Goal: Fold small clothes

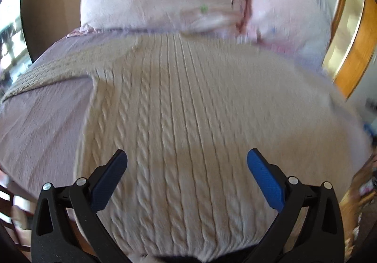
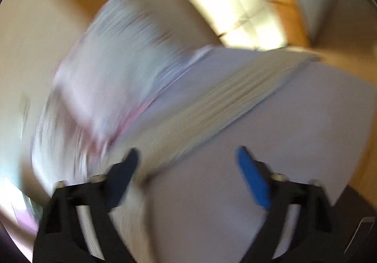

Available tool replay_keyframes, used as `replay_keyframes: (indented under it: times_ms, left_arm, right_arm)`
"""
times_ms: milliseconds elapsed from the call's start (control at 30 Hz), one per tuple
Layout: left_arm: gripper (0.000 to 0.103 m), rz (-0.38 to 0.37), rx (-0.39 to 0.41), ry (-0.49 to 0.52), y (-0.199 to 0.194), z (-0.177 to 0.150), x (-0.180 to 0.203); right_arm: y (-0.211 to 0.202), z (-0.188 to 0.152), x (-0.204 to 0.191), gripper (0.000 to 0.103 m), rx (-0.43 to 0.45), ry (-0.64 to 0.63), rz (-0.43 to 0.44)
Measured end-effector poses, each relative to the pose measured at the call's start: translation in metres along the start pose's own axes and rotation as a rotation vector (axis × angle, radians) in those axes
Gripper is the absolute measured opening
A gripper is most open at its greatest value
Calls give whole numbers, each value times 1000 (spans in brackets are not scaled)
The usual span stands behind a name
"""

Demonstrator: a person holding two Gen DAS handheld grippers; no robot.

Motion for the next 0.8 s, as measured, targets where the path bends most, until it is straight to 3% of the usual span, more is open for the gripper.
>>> replay_keyframes:
  times_ms: [33, 100, 167, 267, 333, 400, 467, 533, 600, 633, 700, 800]
  left_arm:
    - [101, -17, 47, -23, -4, 7, -8]
    - [101, -49, 176, -63, -17, 22, -25]
    - [101, -7, 242, -78, -23, 30, -43]
    - [101, 109, 245, -54, -23, 37, -69]
    - [101, 114, 257, -61, -24, 36, -84]
    - [101, 70, 265, -135, -22, 36, -105]
    - [101, 50, 287, -243, -22, 33, -133]
    - [101, 92, 301, -322, -24, 26, -159]
    - [101, 149, 274, -357, -21, 21, -183]
    - [101, 172, 253, -367, -20, 19, -192]
    - [101, 227, 252, -390, -25, 14, -216]
    - [101, 262, 290, -422, -35, 13, -243]
  right_arm:
    - [3, 27, 15, 68, 19, 75, -18]
    - [9, 56, 31, 65, 38, 138, -48]
    - [19, 76, 45, 59, 48, 186, -94]
    - [40, 86, 62, 50, 19, 270, -137]
    - [49, 85, 73, 46, 5, 327, -170]
    - [47, 90, 79, 36, 38, 344, -185]
    - [48, 91, 80, 36, 72, 360, -186]
    - [55, 98, 77, 34, 95, 353, -192]
    - [71, 107, 77, 15, 82, 321, -233]
    - [73, 110, 75, 8, 84, 323, -229]
    - [69, 108, 51, 8, 108, 272, -201]
    - [58, 78, -48, 8, 121, 25, -52]
Point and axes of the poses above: each gripper's, at about its wrist camera, not at the fingertips, and y roughly the way its jaws point, x to its right, z to its top, the point moved 8 cm from there along y, roughly the way its jaws point, and after that the axes turned 15 degrees about y, right-handed, at the moved point
